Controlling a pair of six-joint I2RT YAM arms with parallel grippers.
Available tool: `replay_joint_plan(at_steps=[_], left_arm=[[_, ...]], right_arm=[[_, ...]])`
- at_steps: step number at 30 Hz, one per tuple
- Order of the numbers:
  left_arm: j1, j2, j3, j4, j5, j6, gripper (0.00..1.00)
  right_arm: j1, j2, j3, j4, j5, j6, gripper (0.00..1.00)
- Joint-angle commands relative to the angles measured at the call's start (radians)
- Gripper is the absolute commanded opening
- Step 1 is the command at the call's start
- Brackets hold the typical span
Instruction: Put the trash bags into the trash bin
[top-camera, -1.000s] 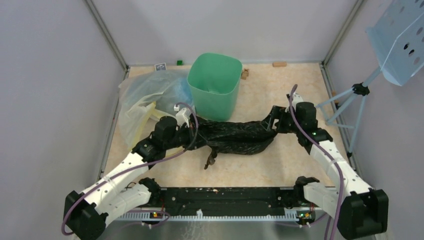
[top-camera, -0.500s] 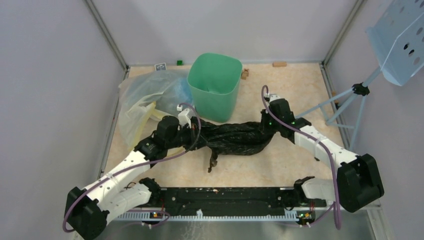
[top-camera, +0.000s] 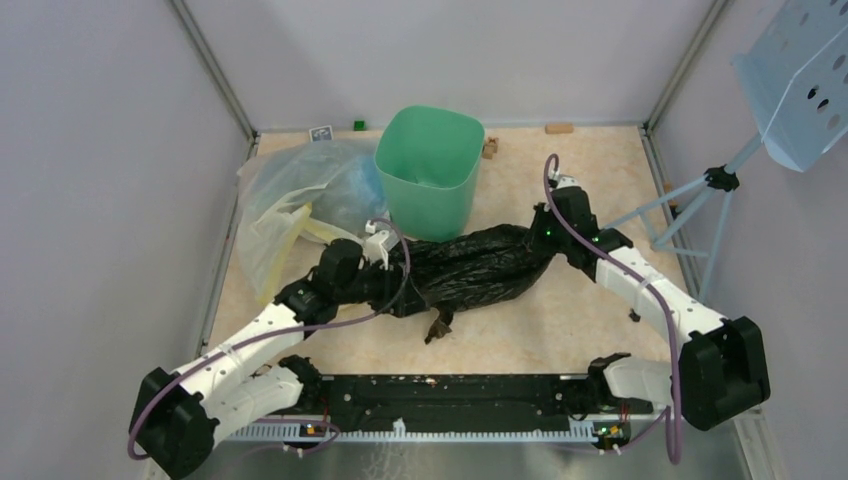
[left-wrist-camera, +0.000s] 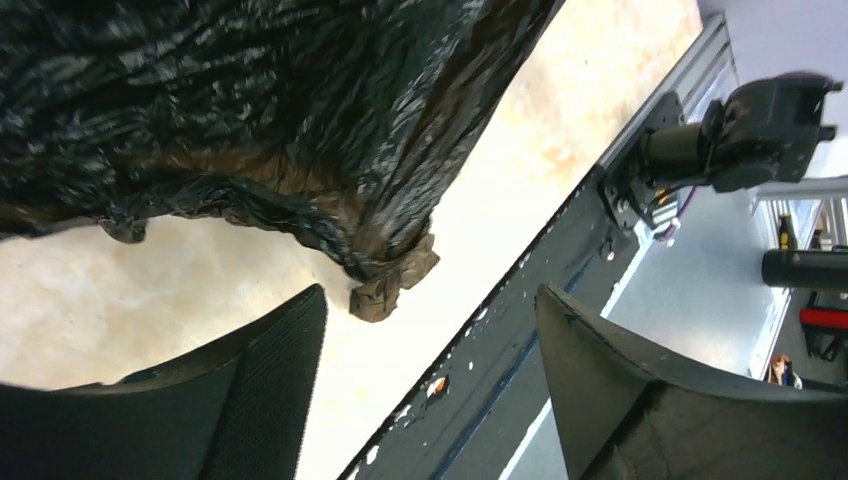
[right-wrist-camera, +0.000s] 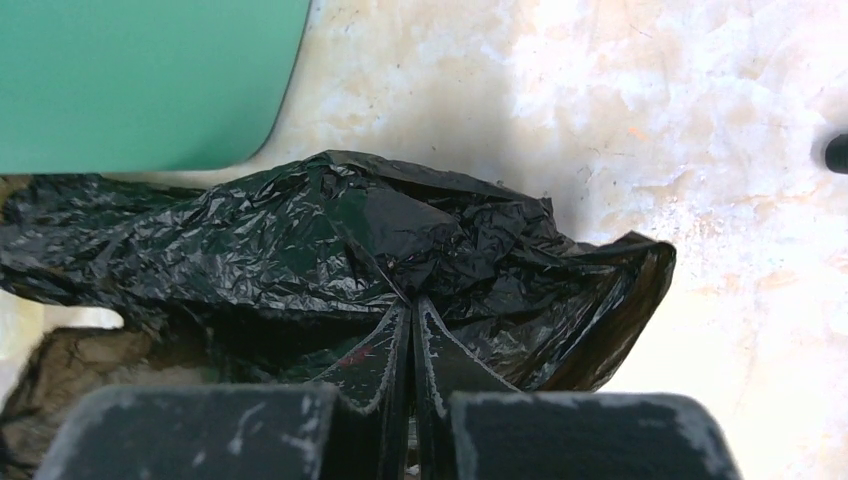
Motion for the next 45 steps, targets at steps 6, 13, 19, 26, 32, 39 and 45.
replay_joint_plan(at_steps=[6,13,19,26,32,39,45], left_arm=[[-0.176,-0.137,-0.176,0.100,-0.063,-0.137,0.86],[-0.337,-0.093,-0.244,0.313,-0.294,-0.138,0.94],[-0.417,-0.001,-0.272,0.516,-0.465,-0.101,0.96],[-0.440,0.213,-0.266,0.697,-0.573,-0.048,0.93],[-0.439,0.251,-0.278,0.861,-0.646,-0.026,0.50],[-0.440,0.125,-0.272,0.770,-0.670,0.047,0.00],[-0.439,-0.137,-0.266,0.474,-0.630,0.040,0.00]], right_arm=[[-0.007,-0.033,0.039,0.014,0.002,0.141,0.00],[-0.007,-0.076,0.009,0.027,0.003,0.154,0.00],[-0.009,-0.102,0.005,0.023,-0.001,0.154,0.00],[-0.008,-0.119,0.006,0.022,-0.031,0.159,0.00],[-0.008,-0.135,-0.017,0.029,-0.034,0.160,0.00],[-0.090,-0.134,-0.024,0.001,-0.054,0.165,0.00],[-0.161,-0.136,0.018,-0.042,0.011,0.129,0.00]])
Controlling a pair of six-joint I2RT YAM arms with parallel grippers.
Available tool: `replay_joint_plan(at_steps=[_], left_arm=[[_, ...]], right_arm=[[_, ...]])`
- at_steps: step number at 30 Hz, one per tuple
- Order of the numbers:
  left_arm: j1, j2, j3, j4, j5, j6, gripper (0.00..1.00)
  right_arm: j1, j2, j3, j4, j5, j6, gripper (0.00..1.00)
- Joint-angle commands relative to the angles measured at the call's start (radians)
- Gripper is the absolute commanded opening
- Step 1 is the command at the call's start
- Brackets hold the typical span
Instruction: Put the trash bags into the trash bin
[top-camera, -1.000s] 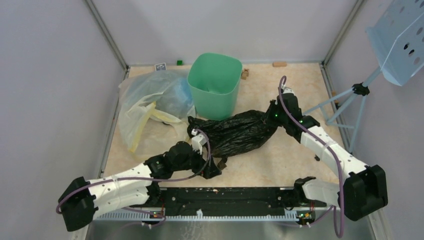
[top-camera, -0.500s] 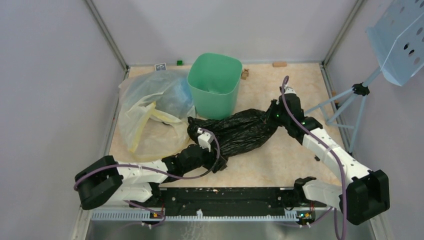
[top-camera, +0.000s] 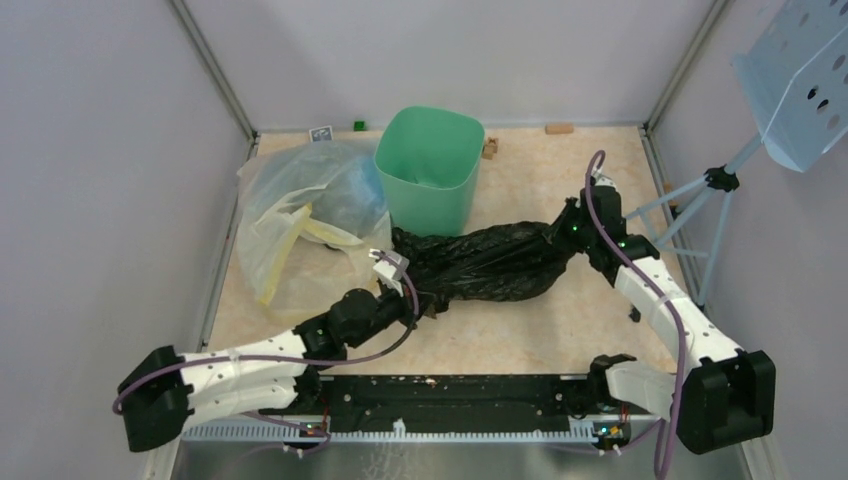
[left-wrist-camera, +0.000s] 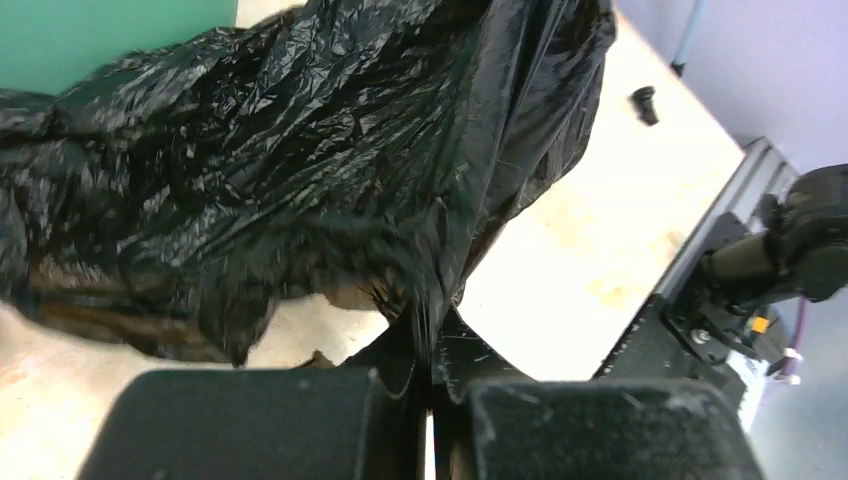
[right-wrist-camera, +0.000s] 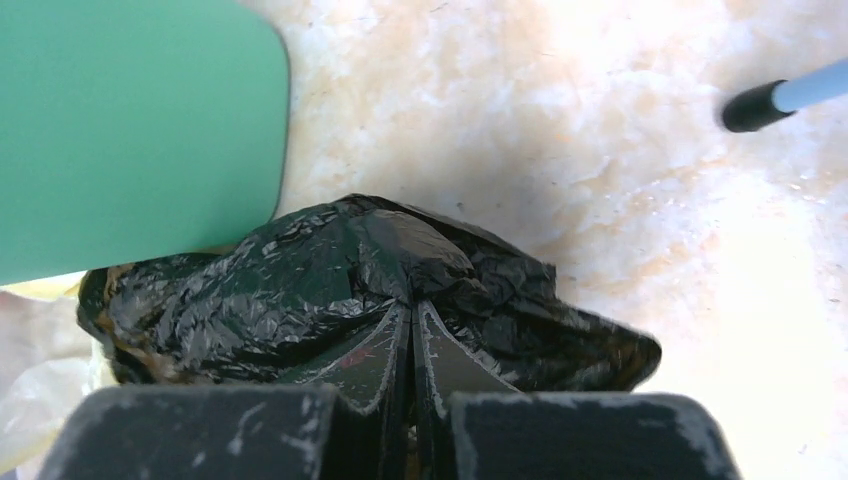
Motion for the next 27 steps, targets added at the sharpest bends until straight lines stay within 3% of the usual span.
replay_joint_plan(at_steps=[1,5,8,12,15,17,20,27], left_arm=[[-0.001,-0.166,0.024,-0.222,0.032,0.012,0.00],[-0.001,-0.249,0.047,-0.353,0.157,0.011,0.00],[-0.001,-0.268,0.065,-0.371,0.256,-0.001,0.00],[-0.001,-0.250,0.125,-0.383,0.288,-0.043,0.00],[0.000,-0.210,0.222,-0.448,0.273,-0.061,0.00],[0.004,-0.165,0.294,-0.505,0.267,-0.075,0.00],[0.026,-0.100,0.416,-0.593,0.274,-0.115,0.00],[0.064,-0.014,0.681,-0.747,0.285,-0.260,0.00]], right_arm=[[-0.028,-0.024,0.047,-0.027,0.059,-0.030,0.00],[-0.030,-0.011,0.074,-0.021,0.074,-0.047,0.00],[-0.030,0.007,0.098,-0.014,0.057,-0.061,0.00],[-0.030,0.028,0.146,-0.025,0.016,-0.095,0.03],[-0.030,0.045,0.200,-0.067,-0.019,-0.134,0.16],[-0.030,0.041,0.227,-0.102,-0.025,-0.152,0.44],[-0.029,-0.006,0.232,-0.151,-0.018,-0.172,0.70],[-0.030,-0.184,0.169,-0.258,0.016,-0.183,0.73]])
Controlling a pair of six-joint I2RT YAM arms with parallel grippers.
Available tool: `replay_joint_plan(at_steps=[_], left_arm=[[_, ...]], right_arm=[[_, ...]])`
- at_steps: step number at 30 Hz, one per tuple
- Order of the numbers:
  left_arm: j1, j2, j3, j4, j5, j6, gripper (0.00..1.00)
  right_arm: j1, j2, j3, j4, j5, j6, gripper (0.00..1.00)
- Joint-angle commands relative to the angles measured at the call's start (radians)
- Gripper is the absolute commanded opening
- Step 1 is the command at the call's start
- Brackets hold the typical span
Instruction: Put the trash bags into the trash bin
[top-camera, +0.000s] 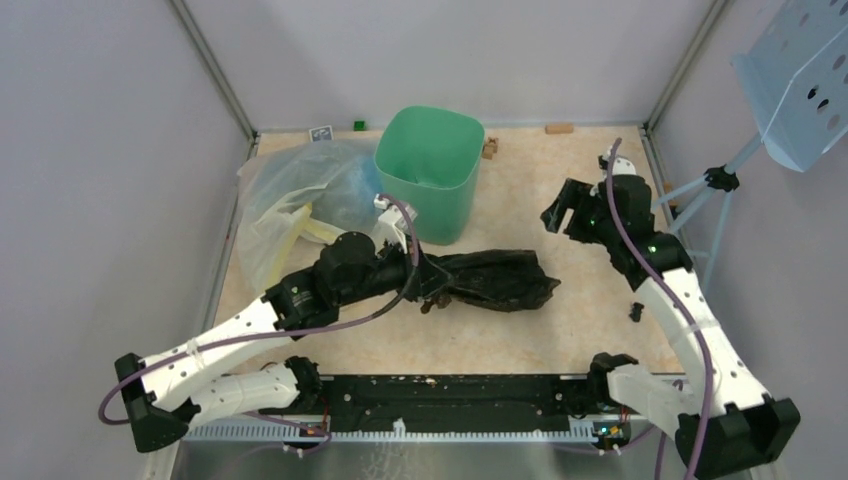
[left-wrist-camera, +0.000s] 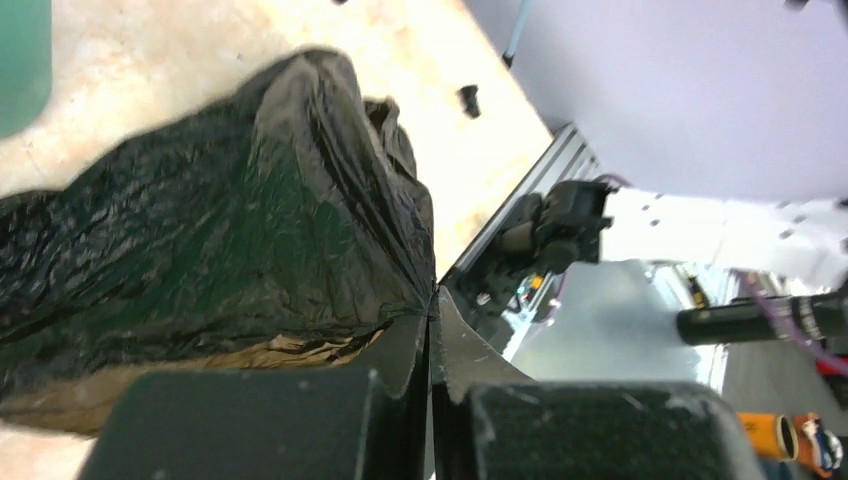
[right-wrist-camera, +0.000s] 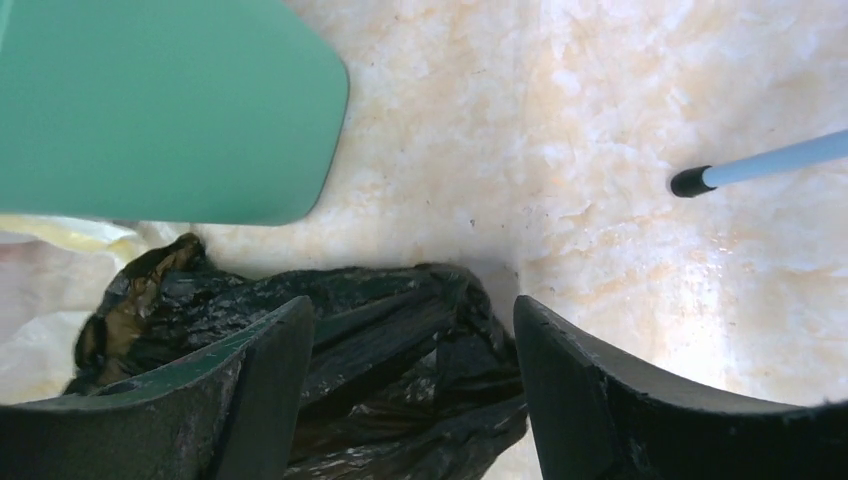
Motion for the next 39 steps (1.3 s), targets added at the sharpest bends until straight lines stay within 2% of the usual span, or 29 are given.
replay_joint_plan(at_steps=[1,5,9,11,18,21,25,30,34,39], left_arm=[[0.019,0.014,0.136,-0.096,0.004,-0.131,0.00],[0.096,0.006,0.108,-0.038,0.058,-0.245,0.00],[0.329,0.045,-0.003,0.155,0.334,-0.416,0.00],[0.424,0.084,-0.056,0.290,0.397,-0.488,0.00],[0.589,0.356,0.026,0.425,0.489,-0.499,0.00],[0.645,0.440,0.039,0.499,0.523,-0.510,0.00],[0.707,0.493,0.059,0.513,0.521,-0.487,0.00],[0.734,0.514,0.064,0.508,0.483,-0.456,0.00],[0.751,0.539,0.068,0.511,0.493,-0.440,0.00],[0.771,0.535,0.060,0.514,0.484,-0.424,0.00]], right_arm=[[-0.007,-0.135,-0.028,-0.084,0.034,-0.022,0.73],[-0.007,-0.215,-0.085,-0.116,0.019,-0.013,0.73],[-0.007,-0.233,-0.114,-0.127,-0.023,-0.006,0.73],[-0.007,-0.224,-0.118,-0.130,-0.074,-0.006,0.73],[-0.007,-0.209,-0.214,-0.069,-0.381,-0.001,0.74],[-0.007,-0.219,-0.240,-0.068,-0.446,-0.002,0.74],[-0.005,-0.270,-0.281,-0.075,-0.510,0.011,0.72],[0.034,-0.294,-0.336,-0.067,-0.622,-0.007,0.67],[0.125,-0.282,-0.355,-0.040,-0.522,0.024,0.69],[0.131,-0.281,-0.373,0.066,-0.347,0.136,0.73]])
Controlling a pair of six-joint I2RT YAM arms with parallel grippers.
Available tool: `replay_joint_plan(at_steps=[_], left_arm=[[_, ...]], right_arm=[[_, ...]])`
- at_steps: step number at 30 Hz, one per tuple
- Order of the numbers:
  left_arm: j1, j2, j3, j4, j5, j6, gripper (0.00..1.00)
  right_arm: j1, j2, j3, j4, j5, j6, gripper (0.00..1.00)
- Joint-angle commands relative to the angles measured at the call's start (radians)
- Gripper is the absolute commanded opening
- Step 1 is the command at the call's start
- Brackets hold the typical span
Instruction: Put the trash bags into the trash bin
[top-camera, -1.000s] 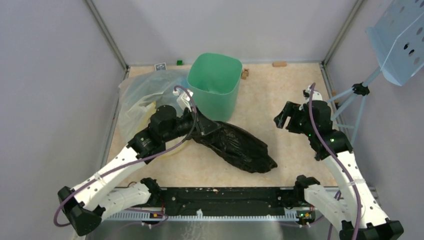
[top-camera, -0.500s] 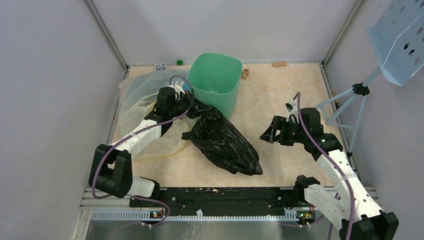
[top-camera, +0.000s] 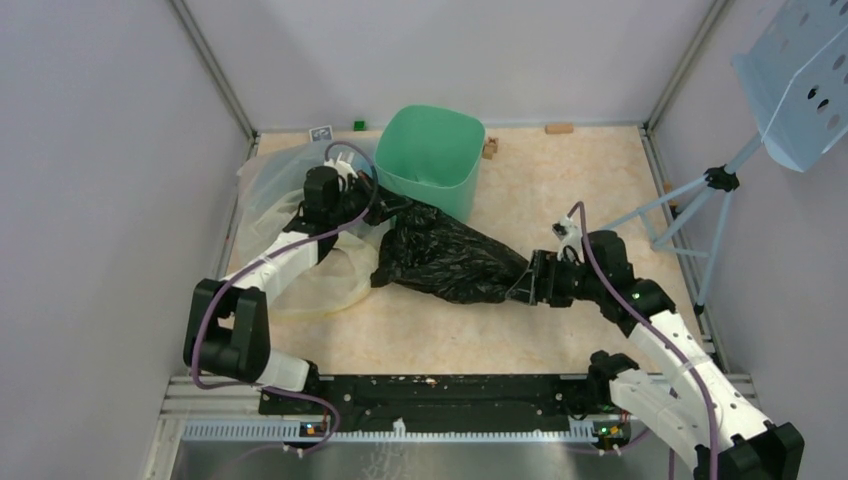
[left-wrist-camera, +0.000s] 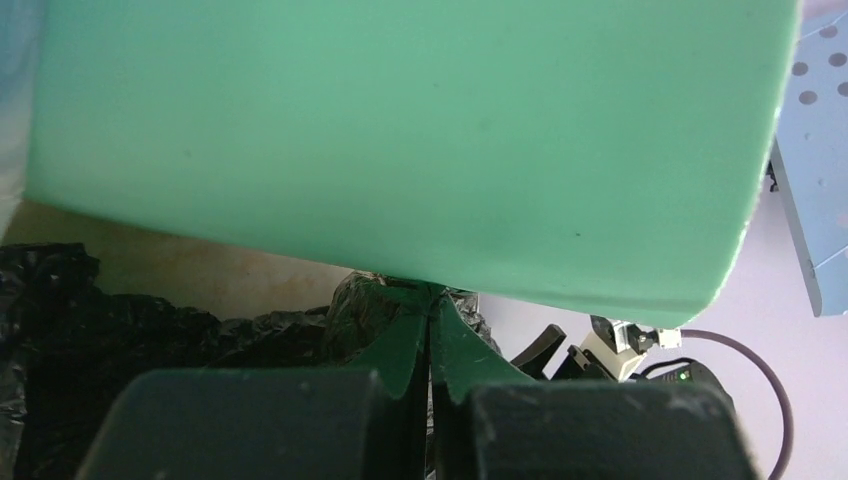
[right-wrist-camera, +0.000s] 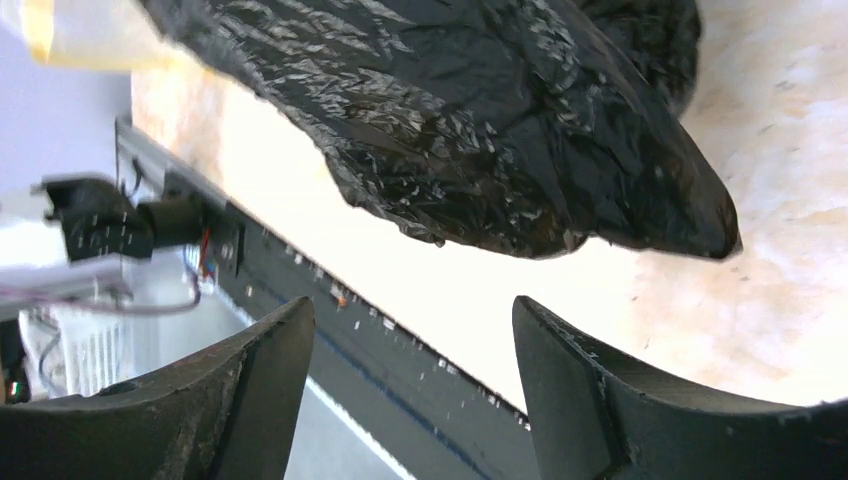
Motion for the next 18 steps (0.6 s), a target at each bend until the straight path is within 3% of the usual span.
replay_joint_plan(at_steps=[1,5,12,14,18], left_arm=[[0.023,-0.002,0.031,0.047,-0.013,0.048,0.00],[0.041,0.008,0.045,0.016,-0.040,0.095,0.00],[0.094,0.050,0.047,0.010,0.048,0.164,0.01],[0.098,0.043,0.050,0.017,0.116,0.189,0.10],[0.098,-0.025,0.028,0.013,0.230,0.222,0.48]], right_arm=[[0.005,-0.014,-0.005,0.144,0.202,0.105,0.73],[0.004,-0.009,0.017,0.176,0.376,0.119,0.73],[0.004,0.144,0.047,0.209,0.350,0.082,0.71],[0.003,0.167,0.045,0.236,0.338,0.080,0.72],[0.003,0.214,0.054,0.298,0.314,0.077,0.72]])
